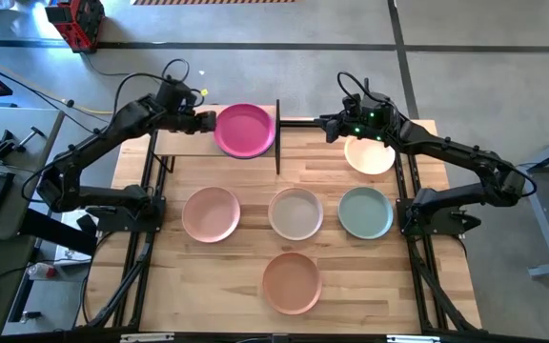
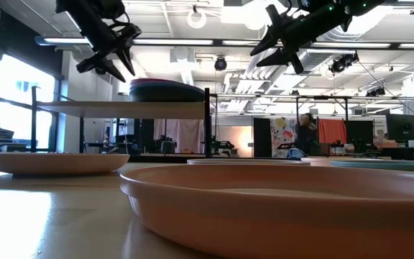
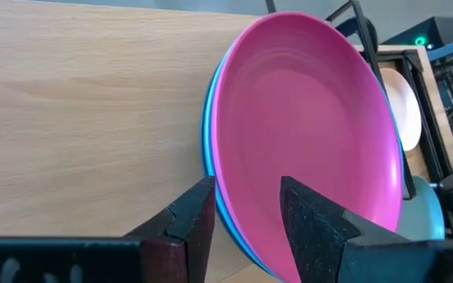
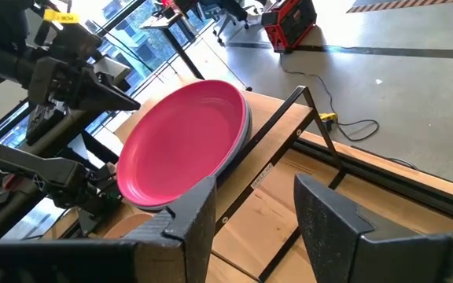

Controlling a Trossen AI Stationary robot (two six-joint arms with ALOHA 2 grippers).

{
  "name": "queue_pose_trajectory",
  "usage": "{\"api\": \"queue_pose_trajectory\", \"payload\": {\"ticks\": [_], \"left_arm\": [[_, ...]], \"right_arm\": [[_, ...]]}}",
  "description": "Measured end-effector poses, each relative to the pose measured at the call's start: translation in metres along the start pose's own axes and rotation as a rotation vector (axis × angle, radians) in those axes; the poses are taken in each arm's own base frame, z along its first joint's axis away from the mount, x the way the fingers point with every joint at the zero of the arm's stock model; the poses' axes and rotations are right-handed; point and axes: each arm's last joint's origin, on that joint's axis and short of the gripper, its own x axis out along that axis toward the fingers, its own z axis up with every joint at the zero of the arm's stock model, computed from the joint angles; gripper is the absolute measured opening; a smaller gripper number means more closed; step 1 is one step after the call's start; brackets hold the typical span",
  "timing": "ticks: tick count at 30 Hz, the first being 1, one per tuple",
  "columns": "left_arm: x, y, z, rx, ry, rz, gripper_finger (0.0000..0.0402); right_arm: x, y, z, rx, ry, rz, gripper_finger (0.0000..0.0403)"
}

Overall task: Place and stack plates onto a shelf
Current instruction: Stack the pink plate on top of the blue plate on the shelf, then stack the light pink plate on top of the pink plate on the shelf

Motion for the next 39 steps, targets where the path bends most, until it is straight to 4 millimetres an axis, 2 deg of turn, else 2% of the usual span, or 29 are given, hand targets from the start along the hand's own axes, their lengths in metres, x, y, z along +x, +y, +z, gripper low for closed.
{"api": "queue_pose_trajectory", "payload": {"ticks": [6, 15, 22, 28, 34, 39], "left_arm": [[0.011, -0.004, -0.002, 0.020, 0.011, 0.036, 0.0131], [0.013, -0.012, -0.001, 0.042, -0.023, 0.003, 0.0131], [0.025, -0.011, -0.002, 0.042, 0.017, 0.031, 0.0131], [0.028, -0.019, 0.000, 0.069, -0.018, -0.012, 0.0131], [0.013, -0.021, -0.002, 0.111, -0.046, -0.059, 0.0131], [-0.017, -0.018, -0.014, 0.157, -0.006, -0.128, 0.0131]], "right_arm": [[0.000, 0.000, 0.000, 0.000, 0.000, 0.000, 0.0154], [0.000, 0.000, 0.000, 0.007, 0.000, 0.000, 0.0154], [0.000, 0.000, 0.000, 0.008, 0.000, 0.000, 0.0154], [0.000, 0.000, 0.000, 0.008, 0.007, 0.006, 0.0154], [0.000, 0.000, -0.001, 0.009, 0.016, 0.001, 0.0154], [0.000, -0.002, -0.004, 0.011, 0.044, -0.015, 0.0154]]}}
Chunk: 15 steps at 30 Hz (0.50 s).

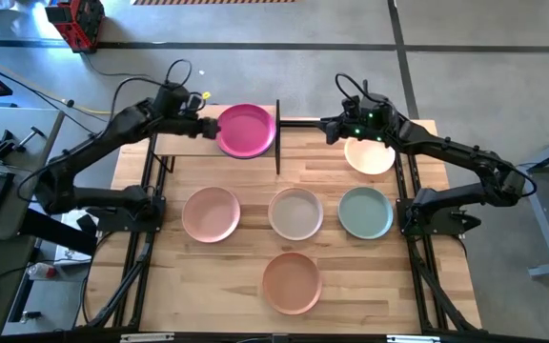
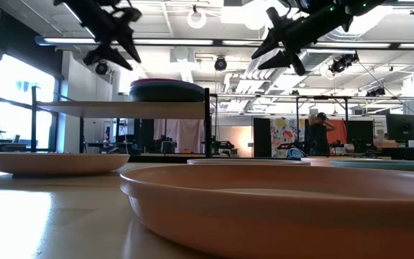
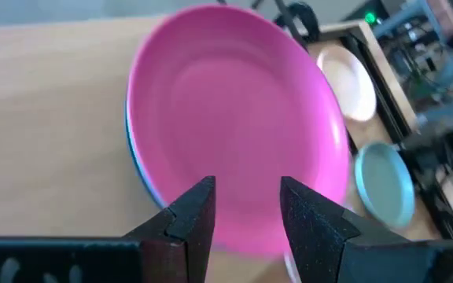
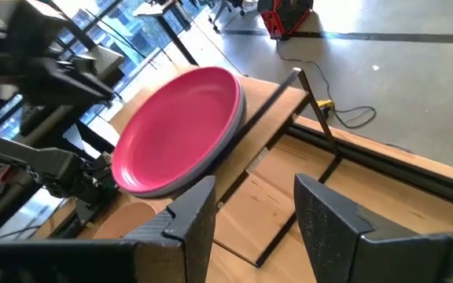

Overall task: Place and stack plates onto a shelf
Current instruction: Stack the light pink plate on top of the pink plate on the shelf

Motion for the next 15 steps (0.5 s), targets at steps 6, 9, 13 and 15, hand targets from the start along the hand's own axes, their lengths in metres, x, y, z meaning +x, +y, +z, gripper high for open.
{"api": "queue_pose_trajectory", "payload": {"ticks": [6, 9, 13, 15], "left_arm": [[-0.026, 0.002, -0.028, 0.022, 0.140, 0.050, 0.0131], [-0.031, 0.002, -0.042, 0.038, 0.237, 0.103, 0.0131], [-0.027, -0.001, -0.057, 0.064, 0.328, 0.116, 0.0131], [-0.021, 0.000, -0.066, 0.048, 0.369, 0.130, 0.0131]], "right_arm": [[0.000, -0.001, -0.002, 0.000, 0.025, -0.014, 0.0154], [0.000, -0.001, -0.003, 0.001, 0.034, -0.007, 0.0154], [0.000, -0.001, -0.005, 0.003, 0.066, 0.016, 0.0154], [0.000, -0.002, -0.007, 0.005, 0.085, 0.014, 0.0154]]}}
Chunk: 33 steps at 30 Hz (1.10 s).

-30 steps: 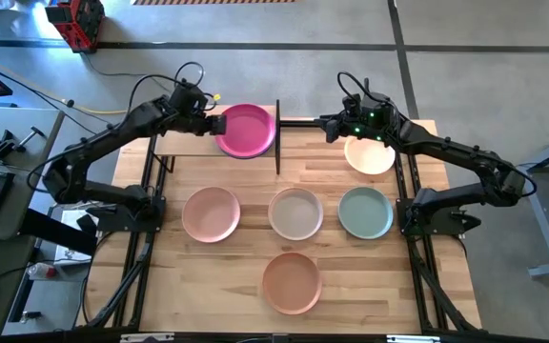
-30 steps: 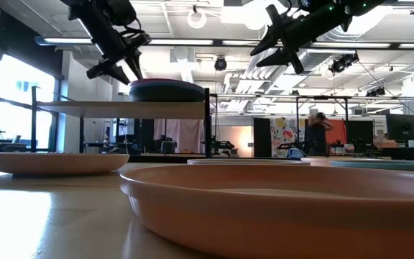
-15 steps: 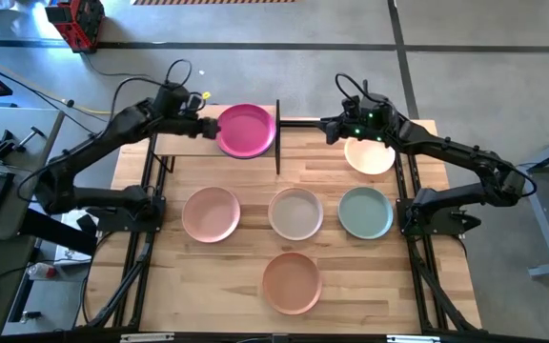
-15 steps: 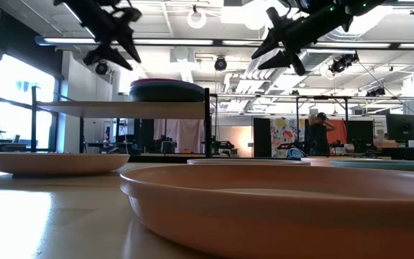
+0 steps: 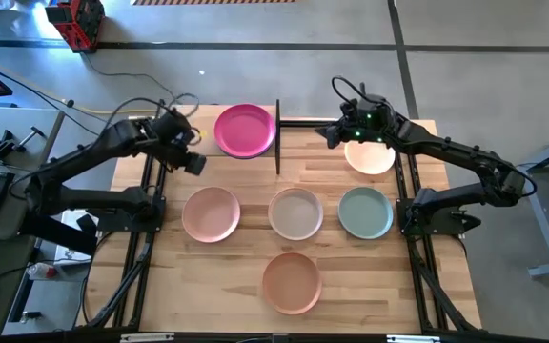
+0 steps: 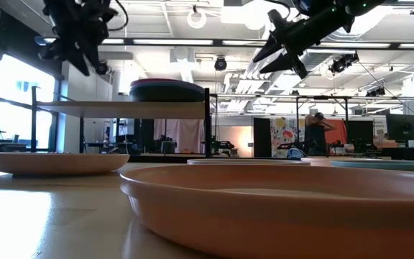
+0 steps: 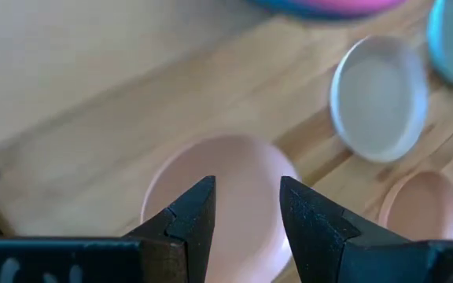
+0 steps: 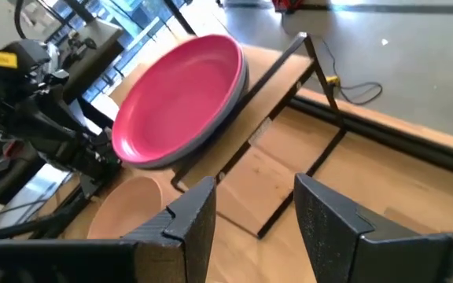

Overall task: Place and stack plates onto a shelf
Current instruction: Stack the light pink plate on top of the pink plate on the shelf

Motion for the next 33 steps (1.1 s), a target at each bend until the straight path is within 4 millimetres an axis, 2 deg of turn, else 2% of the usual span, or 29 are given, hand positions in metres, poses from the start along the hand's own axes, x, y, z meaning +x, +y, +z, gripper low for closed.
{"api": "queue_pose_trajectory", "payload": {"ticks": [9, 18, 33], "left_arm": [[0.046, 0.009, -0.029, -0.020, 0.112, 0.119, 0.0131], [0.078, 0.022, -0.051, -0.075, 0.165, 0.193, 0.0131], [0.099, 0.033, -0.071, -0.109, 0.198, 0.266, 0.0131]], "right_arm": [[0.001, 0.005, -0.008, -0.013, 0.058, -0.005, 0.0154], [0.001, 0.006, -0.010, -0.033, 0.065, 0.000, 0.0154], [0.001, 0.006, -0.010, -0.033, 0.063, -0.003, 0.0154]]}}
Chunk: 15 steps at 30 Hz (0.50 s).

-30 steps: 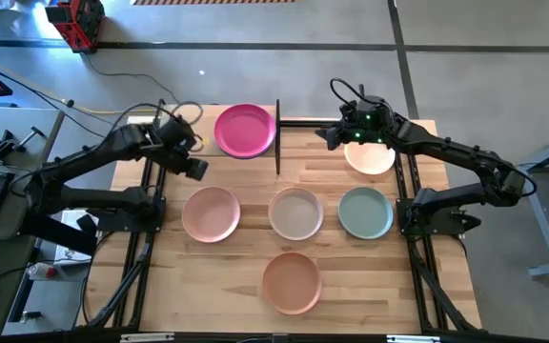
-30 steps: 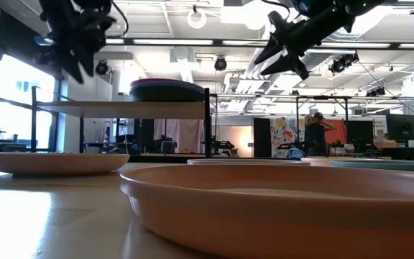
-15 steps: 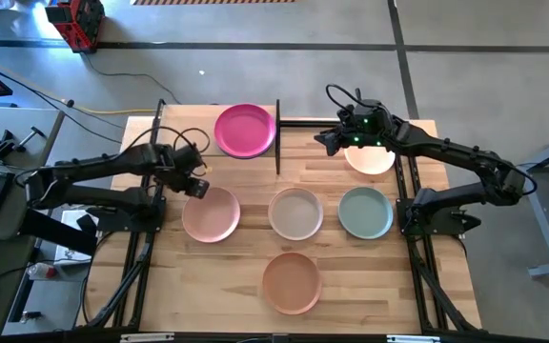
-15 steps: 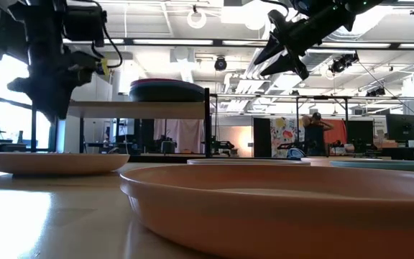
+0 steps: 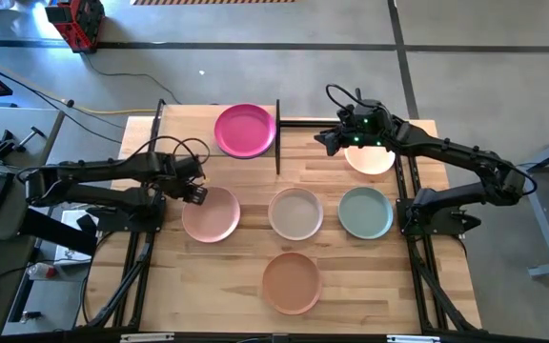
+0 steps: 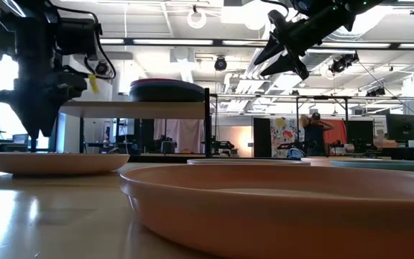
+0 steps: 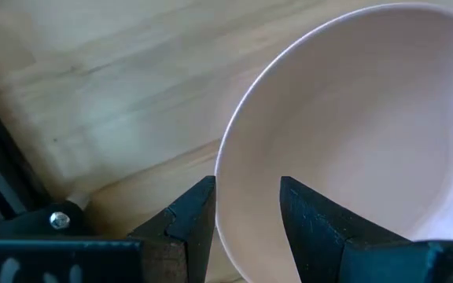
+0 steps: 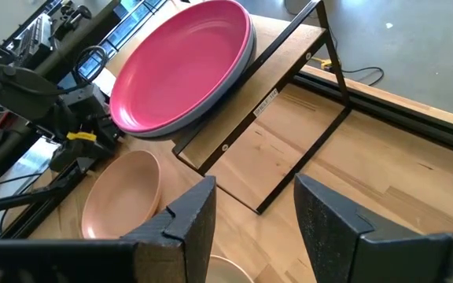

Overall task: Place and stack plates onto a shelf
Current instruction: Stack the light pink plate on top of the pink plate on the shelf

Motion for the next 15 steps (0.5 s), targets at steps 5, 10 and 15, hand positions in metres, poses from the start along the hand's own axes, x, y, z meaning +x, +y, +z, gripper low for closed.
{"api": "queue_pose_trajectory", "payload": {"ticks": [5, 10, 15], "left_arm": [[0.010, 0.003, -0.003, -0.026, 0.016, -0.005, 0.0131], [0.015, 0.003, -0.003, -0.026, 0.006, -0.024, 0.0131], [0.024, 0.007, -0.006, -0.027, 0.021, -0.005, 0.0131]], "right_arm": [[0.000, 0.000, 0.000, 0.000, 0.000, 0.000, 0.0154], [0.000, 0.000, 0.000, 0.004, 0.001, 0.000, 0.0154], [0.000, 0.000, 0.000, 0.004, 0.001, 0.000, 0.0154]]}}
